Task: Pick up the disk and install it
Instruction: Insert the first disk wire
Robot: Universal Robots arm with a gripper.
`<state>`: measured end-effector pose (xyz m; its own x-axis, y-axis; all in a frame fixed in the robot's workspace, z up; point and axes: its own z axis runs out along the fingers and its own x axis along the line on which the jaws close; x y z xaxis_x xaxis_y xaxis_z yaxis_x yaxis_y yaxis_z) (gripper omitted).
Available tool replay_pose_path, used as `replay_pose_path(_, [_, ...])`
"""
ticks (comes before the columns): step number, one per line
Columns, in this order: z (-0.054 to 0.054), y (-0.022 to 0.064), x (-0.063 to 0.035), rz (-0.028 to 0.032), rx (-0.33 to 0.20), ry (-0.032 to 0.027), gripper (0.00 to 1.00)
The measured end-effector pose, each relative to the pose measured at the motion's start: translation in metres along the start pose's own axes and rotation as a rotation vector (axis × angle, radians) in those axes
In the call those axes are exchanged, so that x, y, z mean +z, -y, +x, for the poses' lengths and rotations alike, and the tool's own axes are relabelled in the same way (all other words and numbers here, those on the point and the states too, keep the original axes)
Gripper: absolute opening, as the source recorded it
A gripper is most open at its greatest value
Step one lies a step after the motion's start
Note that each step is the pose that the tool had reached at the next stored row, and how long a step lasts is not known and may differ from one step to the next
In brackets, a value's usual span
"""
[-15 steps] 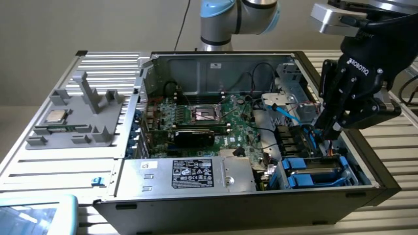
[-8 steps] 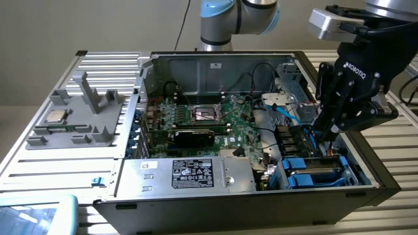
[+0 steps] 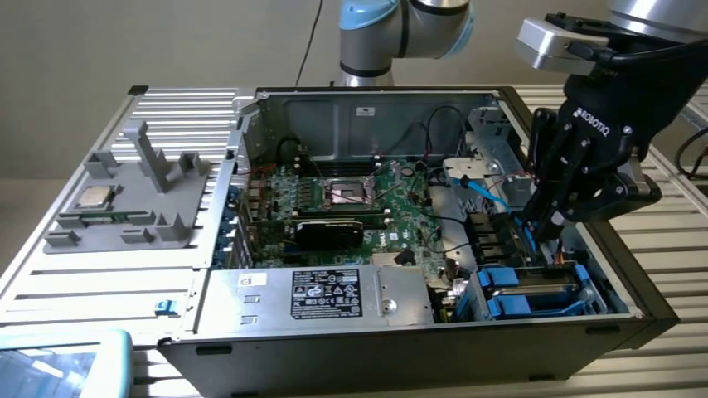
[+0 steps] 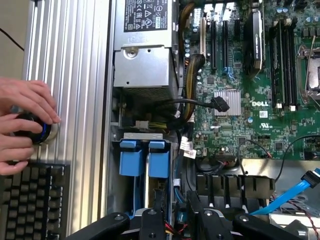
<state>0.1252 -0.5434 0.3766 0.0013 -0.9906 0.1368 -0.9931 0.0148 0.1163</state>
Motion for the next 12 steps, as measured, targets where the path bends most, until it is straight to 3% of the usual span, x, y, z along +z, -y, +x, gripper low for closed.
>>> replay_pose_path(5, [-0.0067,0.0006,0.0037,-0.0003,0.002,0.0001,0.31])
replay_pose_path(12, [-0.0050,0.0017,0.0059,-0.0006,0.004,0.0006,0.31])
